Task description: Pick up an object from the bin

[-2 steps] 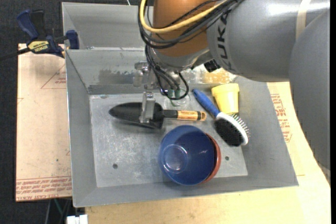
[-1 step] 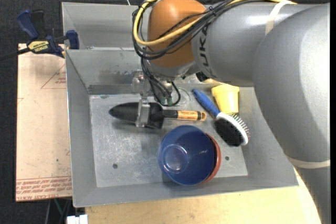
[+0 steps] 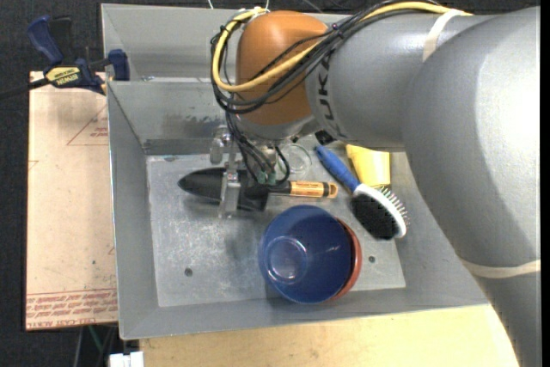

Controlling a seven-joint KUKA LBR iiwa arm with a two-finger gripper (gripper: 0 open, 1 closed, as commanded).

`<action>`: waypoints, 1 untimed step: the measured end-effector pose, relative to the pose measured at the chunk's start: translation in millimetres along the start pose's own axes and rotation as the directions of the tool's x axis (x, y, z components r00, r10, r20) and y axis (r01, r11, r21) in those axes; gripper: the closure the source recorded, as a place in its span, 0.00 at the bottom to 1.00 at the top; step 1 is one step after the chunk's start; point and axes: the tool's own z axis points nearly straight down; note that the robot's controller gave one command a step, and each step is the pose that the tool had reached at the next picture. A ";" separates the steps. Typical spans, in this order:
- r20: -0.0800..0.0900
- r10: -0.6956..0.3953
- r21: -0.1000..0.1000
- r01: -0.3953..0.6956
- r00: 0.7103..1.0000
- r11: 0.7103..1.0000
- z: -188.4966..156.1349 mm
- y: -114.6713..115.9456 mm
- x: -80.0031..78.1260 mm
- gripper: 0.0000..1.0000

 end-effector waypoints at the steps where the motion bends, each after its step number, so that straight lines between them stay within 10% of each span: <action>1: -0.004 0.055 0.001 -0.055 0.998 0.998 53.2 10.4 -20.0 1.00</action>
Offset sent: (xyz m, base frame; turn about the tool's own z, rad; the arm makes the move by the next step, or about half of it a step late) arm 0.0000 0.0000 0.0000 0.0000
